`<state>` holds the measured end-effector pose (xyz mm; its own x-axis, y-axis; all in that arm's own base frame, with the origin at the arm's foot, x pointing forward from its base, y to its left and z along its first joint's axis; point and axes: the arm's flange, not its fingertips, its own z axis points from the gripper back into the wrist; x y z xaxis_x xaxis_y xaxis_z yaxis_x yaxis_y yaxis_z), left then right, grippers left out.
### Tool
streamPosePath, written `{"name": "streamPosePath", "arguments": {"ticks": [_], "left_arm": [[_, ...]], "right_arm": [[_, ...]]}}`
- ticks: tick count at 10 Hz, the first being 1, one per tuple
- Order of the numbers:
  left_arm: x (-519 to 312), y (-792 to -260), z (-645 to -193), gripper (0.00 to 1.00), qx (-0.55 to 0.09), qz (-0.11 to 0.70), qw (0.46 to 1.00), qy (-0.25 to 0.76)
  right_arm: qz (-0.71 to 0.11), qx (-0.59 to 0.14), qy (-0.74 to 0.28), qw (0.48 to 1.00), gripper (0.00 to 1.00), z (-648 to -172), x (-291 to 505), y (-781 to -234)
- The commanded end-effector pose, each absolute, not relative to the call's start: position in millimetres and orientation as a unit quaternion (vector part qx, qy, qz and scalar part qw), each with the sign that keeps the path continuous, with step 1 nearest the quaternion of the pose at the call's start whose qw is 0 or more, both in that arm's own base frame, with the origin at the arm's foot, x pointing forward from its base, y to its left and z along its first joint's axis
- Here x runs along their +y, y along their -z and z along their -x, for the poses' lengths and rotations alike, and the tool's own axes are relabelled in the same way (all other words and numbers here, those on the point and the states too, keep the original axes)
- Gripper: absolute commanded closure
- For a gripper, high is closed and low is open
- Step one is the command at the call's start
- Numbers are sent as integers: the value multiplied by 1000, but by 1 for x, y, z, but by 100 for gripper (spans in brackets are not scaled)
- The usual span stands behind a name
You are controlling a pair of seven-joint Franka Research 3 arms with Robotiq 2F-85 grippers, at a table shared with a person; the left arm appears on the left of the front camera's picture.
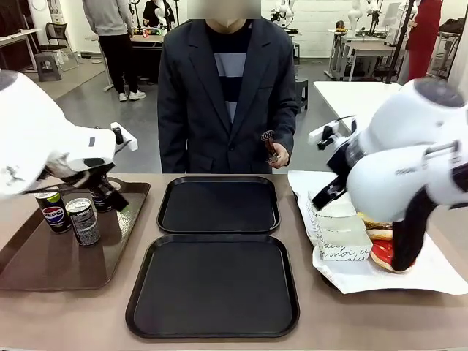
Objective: Set up donuts and drinks on trays.
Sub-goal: Pick up one Pepsi coke and place it on the Flat Tray.
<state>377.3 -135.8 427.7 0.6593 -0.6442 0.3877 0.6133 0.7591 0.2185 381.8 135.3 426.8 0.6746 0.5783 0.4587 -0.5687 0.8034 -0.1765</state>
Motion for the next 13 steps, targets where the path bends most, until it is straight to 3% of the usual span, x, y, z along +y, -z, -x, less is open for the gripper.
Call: {"name": "streamPosePath", "arguments": {"ticks": [1,3,4,7,8,10,13], "left_arm": [[-90,-416,-243,0,-189,-91,902,376],[-85,-415,-209,0,-200,-59,904,374],[-123,-468,-342,0,-182,-77,909,367],[-123,-468,-342,0,-182,-77,909,367],[-123,-479,-330,0,-177,-75,908,372],[-55,-487,-347,0,-200,215,918,266],[15,-483,-345,0,-255,444,847,141]], "right_arm": [[27,-274,-322,906,0,-232,67,-421],[37,-271,-343,899,0,-199,59,-414],[20,-263,-312,913,0,-353,113,-486],[26,-264,-319,910,0,-333,106,-509],[-151,-206,-224,941,0,-354,69,-506],[-334,-178,-118,918,0,-364,-7,-514],[-517,-199,20,832,0,-361,-111,-512]]}}
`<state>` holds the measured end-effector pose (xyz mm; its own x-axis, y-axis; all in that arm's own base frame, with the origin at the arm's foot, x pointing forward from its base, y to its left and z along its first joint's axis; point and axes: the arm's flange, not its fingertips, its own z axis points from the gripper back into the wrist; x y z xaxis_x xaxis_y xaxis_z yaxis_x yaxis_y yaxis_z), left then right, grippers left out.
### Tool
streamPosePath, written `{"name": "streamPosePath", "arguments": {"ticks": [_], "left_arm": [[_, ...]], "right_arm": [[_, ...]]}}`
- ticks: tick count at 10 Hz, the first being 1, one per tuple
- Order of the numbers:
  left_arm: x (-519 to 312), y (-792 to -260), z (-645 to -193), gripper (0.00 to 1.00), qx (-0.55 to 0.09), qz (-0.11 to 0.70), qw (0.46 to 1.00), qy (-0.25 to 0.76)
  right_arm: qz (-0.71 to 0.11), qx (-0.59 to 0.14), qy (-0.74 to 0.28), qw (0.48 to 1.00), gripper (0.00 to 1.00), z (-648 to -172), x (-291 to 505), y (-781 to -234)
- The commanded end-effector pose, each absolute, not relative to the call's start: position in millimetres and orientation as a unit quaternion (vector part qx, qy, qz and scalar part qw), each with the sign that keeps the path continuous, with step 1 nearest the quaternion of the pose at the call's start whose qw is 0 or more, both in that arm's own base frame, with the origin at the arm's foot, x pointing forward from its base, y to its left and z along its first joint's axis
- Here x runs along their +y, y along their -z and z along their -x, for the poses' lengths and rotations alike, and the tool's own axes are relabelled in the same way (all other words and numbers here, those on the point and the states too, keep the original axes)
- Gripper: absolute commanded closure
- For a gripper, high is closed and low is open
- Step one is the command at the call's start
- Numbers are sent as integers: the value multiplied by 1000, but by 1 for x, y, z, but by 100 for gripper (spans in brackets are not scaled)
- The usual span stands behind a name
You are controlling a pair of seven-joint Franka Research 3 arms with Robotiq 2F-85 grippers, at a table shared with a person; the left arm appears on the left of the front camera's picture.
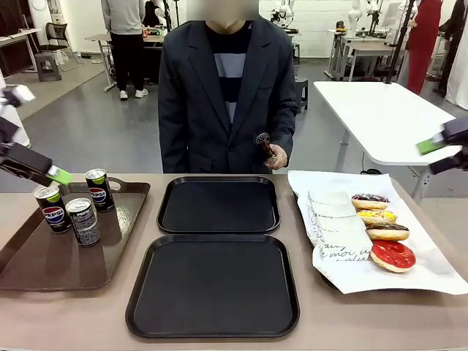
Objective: Set up donuts and drinks on trays.
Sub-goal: Pick up one Pepsi coke and place it on the Flat Tray.
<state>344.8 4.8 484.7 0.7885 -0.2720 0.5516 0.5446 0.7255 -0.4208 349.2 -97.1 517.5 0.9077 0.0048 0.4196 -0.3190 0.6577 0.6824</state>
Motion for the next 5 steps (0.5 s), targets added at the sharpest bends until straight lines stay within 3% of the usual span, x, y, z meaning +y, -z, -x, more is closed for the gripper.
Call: {"name": "streamPosePath", "arguments": {"ticks": [1,3,5], "left_arm": [[41,-479,-340,0,-261,479,832,104],[106,-470,-326,0,-279,485,829,17],[151,-462,-311,0,-292,494,818,-36]], "right_arm": [[-551,-213,46,806,0,-353,-142,-508],[-578,-234,98,776,0,-333,-196,-496],[-586,-209,125,773,0,-331,-227,-468]]}}
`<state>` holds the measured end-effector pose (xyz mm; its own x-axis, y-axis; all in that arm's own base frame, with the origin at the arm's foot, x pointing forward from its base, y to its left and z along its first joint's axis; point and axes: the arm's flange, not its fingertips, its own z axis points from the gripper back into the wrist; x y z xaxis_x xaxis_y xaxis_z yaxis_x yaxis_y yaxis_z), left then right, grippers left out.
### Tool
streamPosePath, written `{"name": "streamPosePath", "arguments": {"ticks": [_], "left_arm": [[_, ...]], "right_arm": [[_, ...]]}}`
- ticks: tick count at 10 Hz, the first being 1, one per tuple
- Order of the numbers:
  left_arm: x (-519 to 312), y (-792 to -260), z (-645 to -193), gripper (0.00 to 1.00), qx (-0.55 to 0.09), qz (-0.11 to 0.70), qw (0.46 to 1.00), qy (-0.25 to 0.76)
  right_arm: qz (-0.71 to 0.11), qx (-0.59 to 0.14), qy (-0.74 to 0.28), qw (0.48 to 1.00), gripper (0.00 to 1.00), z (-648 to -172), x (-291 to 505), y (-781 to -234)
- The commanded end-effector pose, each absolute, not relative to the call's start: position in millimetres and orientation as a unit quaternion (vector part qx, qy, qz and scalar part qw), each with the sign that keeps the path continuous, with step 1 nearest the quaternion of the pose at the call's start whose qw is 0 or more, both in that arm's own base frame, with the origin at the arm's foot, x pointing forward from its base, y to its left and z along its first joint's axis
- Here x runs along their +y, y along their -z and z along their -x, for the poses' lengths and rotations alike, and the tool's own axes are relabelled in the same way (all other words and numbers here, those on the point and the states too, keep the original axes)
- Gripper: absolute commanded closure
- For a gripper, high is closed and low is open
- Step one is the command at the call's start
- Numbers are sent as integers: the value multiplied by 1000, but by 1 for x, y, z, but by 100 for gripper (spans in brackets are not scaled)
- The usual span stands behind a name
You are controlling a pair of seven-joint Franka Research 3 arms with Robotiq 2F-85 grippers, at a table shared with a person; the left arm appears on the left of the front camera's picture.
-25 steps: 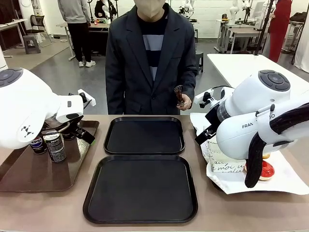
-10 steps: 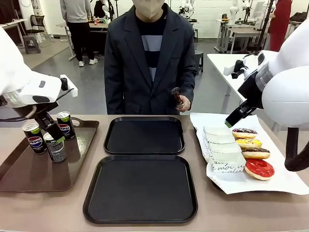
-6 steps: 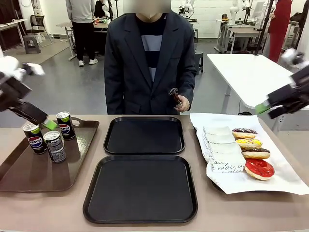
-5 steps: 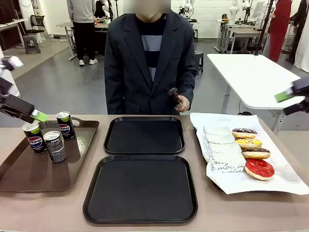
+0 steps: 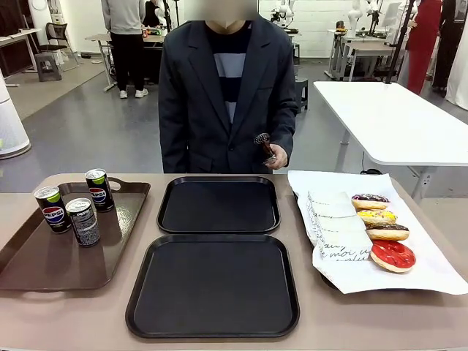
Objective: Set up donuts and drinks on trays.
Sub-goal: Pick up one Pepsi coke and place it on the Flat Tray.
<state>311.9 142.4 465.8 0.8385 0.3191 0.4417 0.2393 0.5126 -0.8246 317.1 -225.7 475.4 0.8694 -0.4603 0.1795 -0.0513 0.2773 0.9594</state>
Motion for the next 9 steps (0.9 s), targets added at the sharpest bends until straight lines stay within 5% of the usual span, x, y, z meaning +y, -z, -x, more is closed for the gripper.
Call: {"name": "streamPosePath", "arguments": {"ticks": [1,5,7,9], "left_arm": [[171,-459,-303,0,-298,496,814,-57],[206,-445,-286,0,-292,488,815,-109],[189,-446,-287,0,-274,449,845,-96],[209,-444,-281,0,-280,483,821,-123]], "right_arm": [[-587,-204,132,772,0,-329,-238,-457],[-532,-148,161,818,0,-325,-258,-427],[-512,-190,195,815,0,-325,-263,-430],[-540,-153,169,810,0,-326,-257,-422]]}}
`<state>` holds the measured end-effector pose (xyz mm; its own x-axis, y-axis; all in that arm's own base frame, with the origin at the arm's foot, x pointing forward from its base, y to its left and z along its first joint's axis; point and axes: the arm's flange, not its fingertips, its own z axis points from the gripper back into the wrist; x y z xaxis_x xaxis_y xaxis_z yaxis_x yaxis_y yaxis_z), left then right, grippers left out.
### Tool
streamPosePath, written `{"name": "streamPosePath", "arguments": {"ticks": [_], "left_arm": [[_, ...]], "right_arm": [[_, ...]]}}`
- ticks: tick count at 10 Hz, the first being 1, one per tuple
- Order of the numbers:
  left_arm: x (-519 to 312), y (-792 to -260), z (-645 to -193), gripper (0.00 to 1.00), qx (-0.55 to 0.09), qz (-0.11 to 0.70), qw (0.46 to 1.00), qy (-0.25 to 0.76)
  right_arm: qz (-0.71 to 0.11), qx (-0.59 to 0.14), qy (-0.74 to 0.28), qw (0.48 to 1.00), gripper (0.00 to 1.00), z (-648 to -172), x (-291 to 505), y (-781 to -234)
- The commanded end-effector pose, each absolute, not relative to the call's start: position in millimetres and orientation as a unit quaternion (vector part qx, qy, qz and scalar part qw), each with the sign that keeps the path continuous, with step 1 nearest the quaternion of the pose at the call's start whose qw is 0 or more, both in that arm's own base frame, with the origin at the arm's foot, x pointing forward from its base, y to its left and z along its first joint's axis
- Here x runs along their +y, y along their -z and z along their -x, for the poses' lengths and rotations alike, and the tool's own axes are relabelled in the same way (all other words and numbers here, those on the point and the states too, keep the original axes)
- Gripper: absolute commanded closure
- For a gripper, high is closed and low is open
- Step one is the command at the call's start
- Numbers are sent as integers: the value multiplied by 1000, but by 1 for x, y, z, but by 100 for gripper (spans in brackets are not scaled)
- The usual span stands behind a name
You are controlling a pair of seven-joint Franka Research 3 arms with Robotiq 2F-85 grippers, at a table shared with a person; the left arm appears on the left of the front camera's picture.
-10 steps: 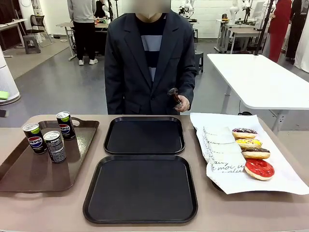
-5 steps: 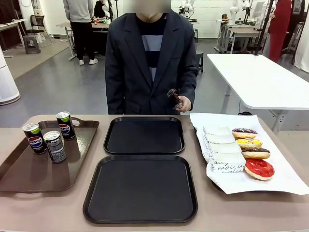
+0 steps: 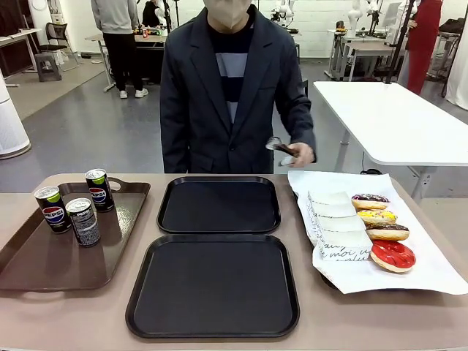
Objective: Set up donuts and drinks on trays.
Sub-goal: Pick up one Pepsi coke and place it on the Flat Tray.
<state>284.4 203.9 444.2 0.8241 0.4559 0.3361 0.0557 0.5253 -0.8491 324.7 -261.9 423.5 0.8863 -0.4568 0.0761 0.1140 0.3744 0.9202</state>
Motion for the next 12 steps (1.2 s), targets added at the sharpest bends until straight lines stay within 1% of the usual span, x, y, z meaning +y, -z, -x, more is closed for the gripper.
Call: {"name": "streamPosePath", "arguments": {"ticks": [1,12], "left_arm": [[209,-444,-281,0,-280,483,821,-123],[209,-444,-281,0,-280,483,821,-123]], "right_arm": [[-540,-153,169,810,0,-326,-257,-422],[-540,-153,169,810,0,-326,-257,-422]]}}
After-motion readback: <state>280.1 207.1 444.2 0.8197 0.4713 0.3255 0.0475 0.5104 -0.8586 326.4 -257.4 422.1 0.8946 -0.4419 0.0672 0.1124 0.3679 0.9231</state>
